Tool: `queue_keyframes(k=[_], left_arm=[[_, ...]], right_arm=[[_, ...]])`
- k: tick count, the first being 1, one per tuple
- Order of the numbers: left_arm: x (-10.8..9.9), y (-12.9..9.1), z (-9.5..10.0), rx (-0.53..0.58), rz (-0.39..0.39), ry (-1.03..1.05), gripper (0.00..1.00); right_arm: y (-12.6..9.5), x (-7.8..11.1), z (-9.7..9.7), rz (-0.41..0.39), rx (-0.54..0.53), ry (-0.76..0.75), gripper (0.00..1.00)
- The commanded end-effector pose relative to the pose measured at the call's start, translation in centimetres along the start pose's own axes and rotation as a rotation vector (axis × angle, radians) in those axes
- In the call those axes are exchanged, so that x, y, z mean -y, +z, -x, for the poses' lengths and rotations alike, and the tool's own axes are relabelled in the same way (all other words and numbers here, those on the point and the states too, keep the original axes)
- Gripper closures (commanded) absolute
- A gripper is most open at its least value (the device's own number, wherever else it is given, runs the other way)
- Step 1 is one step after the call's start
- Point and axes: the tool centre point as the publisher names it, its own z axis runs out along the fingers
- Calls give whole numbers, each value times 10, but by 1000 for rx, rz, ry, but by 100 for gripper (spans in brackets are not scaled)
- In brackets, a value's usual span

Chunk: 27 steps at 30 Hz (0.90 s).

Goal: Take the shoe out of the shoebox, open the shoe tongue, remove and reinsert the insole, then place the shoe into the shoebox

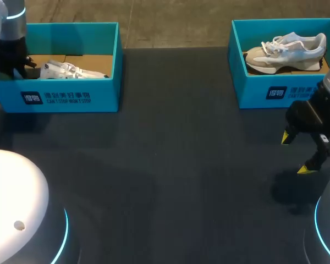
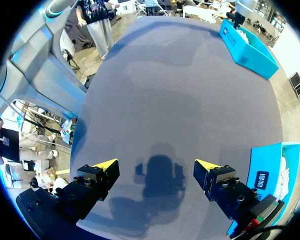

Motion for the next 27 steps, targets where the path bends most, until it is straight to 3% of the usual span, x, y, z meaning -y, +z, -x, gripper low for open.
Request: queue_keyframes(k=[1, 7, 9, 12, 13, 14, 19, 27], left_arm=[[3, 1, 5, -13, 0, 6, 100], [2, 5, 8, -17, -11, 10, 98], [0, 4, 5, -13, -11, -1, 57], [-2, 0, 4, -10, 2, -4, 53], [-2, -1, 3, -10, 5, -6, 48], [-3, -2, 3, -9, 7, -8, 33], [-8, -13, 4, 20, 34, -26, 10], [-19, -30, 10, 75, 56, -67, 1]], right_arm=[[1, -1, 1, -4, -1, 1, 0], [1, -1, 1, -4, -1, 1, 0], [1, -1, 1, -4, -1, 1, 0], [1, -1, 1, -4, -1, 1, 0], [1, -1, 1, -4, -1, 1, 0], [1, -1, 1, -4, -1, 1, 0], [1, -1, 1, -4, -1, 1, 0], [1, -1, 1, -4, -1, 1, 0]])
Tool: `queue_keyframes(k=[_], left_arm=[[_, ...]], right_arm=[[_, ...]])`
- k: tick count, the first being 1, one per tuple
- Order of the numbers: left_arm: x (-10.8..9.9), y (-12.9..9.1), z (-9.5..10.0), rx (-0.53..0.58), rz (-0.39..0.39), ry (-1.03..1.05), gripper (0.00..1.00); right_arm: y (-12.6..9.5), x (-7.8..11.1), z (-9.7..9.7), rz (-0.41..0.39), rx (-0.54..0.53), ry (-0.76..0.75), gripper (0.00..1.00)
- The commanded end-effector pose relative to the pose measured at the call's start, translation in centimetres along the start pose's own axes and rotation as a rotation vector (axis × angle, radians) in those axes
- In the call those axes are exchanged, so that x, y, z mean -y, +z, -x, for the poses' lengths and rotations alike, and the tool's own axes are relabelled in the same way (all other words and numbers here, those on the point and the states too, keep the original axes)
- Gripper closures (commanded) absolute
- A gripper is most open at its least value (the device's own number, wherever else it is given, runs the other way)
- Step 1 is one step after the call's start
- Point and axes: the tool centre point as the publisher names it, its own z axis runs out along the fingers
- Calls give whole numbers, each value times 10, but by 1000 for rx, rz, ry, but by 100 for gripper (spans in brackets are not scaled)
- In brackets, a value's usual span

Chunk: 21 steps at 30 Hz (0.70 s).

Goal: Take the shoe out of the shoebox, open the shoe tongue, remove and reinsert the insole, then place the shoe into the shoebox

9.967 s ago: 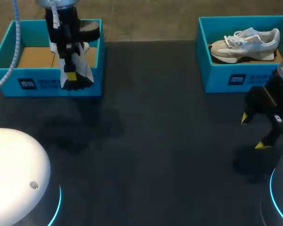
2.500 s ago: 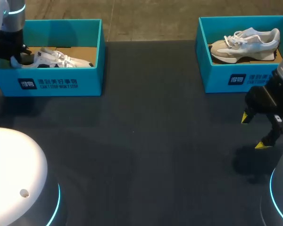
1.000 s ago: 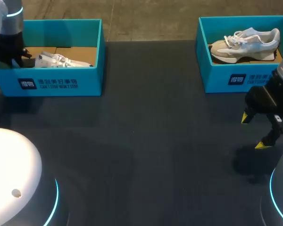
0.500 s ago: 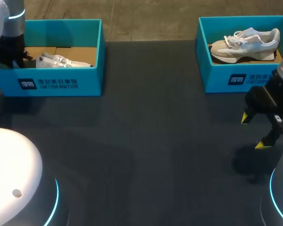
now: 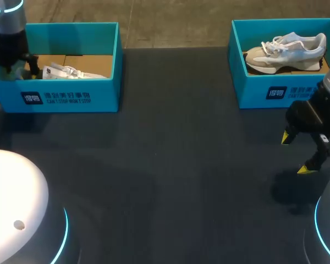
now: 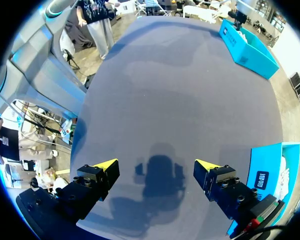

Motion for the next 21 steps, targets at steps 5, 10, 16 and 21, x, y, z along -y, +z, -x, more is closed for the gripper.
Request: queue_keyframes(k=[5, 10, 16, 21], left_arm=[[-2, -36, 0, 50, 41, -28, 0], [6, -68, 0, 37, 60, -67, 0], [22, -96, 5, 39, 52, -116, 0], [40, -116, 8, 77, 57, -170, 0]], right_arm=[[1, -1, 1, -4, -1, 1, 0], [1, -1, 1, -4, -1, 1, 0], [1, -1, 1, -4, -1, 1, 0], [1, -1, 1, -4, -1, 1, 0]])
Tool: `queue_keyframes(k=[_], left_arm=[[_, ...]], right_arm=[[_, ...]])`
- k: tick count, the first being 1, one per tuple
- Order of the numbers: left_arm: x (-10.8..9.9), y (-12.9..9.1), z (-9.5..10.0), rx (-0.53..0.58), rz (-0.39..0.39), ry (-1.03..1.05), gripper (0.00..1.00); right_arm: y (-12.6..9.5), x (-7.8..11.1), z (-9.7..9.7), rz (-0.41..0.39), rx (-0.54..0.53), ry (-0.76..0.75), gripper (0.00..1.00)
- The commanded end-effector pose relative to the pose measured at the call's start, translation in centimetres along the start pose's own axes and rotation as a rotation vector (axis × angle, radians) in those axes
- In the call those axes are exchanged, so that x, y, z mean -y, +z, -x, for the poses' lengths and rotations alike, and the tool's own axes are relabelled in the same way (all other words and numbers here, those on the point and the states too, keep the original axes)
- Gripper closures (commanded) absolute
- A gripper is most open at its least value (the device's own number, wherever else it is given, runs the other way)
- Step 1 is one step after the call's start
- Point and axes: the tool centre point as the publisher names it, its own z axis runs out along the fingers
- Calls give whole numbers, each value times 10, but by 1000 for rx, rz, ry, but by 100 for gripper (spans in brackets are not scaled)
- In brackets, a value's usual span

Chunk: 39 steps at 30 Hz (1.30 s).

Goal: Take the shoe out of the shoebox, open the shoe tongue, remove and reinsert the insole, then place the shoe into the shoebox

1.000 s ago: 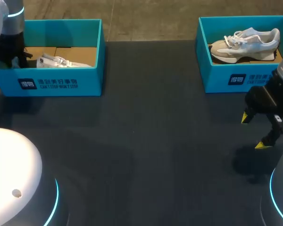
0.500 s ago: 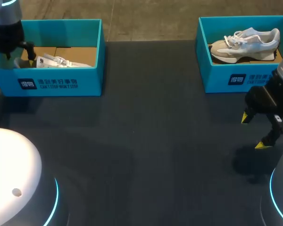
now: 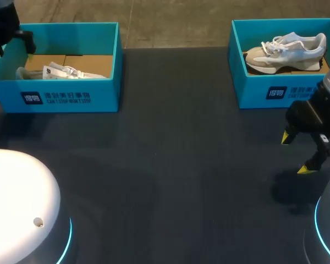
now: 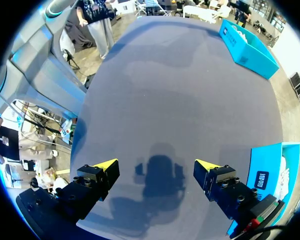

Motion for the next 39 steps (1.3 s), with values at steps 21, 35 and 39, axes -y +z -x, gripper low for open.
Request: queue_keyframes(k=[21, 35, 39], left_arm=[[67, -69, -7, 63, 14, -155, 0], [69, -70, -8, 68, -13, -165, 0], [69, -70, -8, 68, -13, -165, 0]], right_arm=[[1, -1, 1, -4, -1, 1, 0], [1, -1, 1, -4, -1, 1, 0], [-16, -8, 15, -49, 17, -66, 0]])
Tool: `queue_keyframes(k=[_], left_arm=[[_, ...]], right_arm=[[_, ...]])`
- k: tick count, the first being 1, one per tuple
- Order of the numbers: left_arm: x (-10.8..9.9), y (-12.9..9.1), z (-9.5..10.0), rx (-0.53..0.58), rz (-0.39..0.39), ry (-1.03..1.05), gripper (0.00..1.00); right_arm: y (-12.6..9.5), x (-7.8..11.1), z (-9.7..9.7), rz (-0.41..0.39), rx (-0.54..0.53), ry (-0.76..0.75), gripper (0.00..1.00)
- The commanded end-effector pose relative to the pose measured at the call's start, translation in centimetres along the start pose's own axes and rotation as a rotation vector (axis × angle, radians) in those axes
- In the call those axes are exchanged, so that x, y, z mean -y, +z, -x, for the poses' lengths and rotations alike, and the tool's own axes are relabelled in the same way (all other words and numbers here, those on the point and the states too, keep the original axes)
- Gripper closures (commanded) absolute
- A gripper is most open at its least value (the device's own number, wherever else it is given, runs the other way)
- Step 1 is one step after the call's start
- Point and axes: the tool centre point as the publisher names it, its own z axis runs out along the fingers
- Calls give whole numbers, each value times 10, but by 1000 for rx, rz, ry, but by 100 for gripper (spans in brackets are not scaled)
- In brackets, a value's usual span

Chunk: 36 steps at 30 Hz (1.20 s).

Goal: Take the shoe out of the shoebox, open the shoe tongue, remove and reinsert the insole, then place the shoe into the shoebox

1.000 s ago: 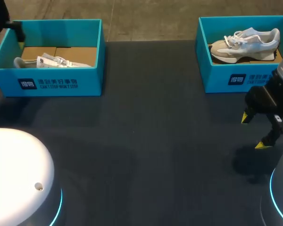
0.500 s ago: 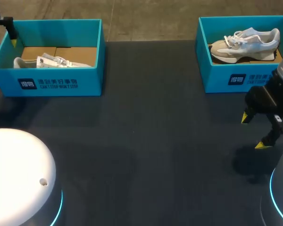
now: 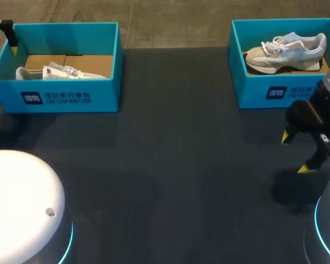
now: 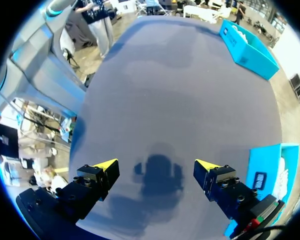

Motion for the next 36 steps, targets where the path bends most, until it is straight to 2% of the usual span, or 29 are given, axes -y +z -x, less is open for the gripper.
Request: queue_keyframes(k=[1, 3, 5, 7, 8, 9, 12, 13, 18, 19, 20, 21, 36], left_arm=[[0, 0, 0, -2, 1, 0, 0], [0, 0, 0, -2, 1, 0, 0], [0, 0, 0, -2, 1, 0, 0], [0, 0, 0, -2, 1, 0, 0], [0, 0, 0, -2, 1, 0, 0], [0, 0, 0, -2, 1, 0, 0], [0, 0, 0, -2, 1, 0, 0], [0, 0, 0, -2, 1, 0, 0], [0, 0, 0, -2, 1, 0, 0], [0, 0, 0, -2, 1, 0, 0], [0, 0, 0, -2, 1, 0, 0], [0, 0, 0, -2, 1, 0, 0], [0, 0, 0, -2, 1, 0, 0]], right_arm=[[-17, -10, 13, -55, 1, -50, 0], [-21, -11, 21, -67, -14, -39, 0], [-26, -10, 29, -132, -27, 18, 0], [-32, -8, 35, -145, -27, 73, 0], [-37, -7, 42, -196, -38, 143, 0], [-40, -6, 48, -207, -44, 165, 0], [-51, -2, 66, -201, -47, 255, 0], [-55, 0, 73, -172, -40, 279, 0], [-72, 12, 102, -199, -39, 431, 0], [-75, 16, 107, -173, -35, 484, 0], [-79, 21, 112, -154, -8, 543, 0], [-83, 24, 115, -173, 32, 574, 0], [-83, 24, 115, -173, 32, 574, 0]])
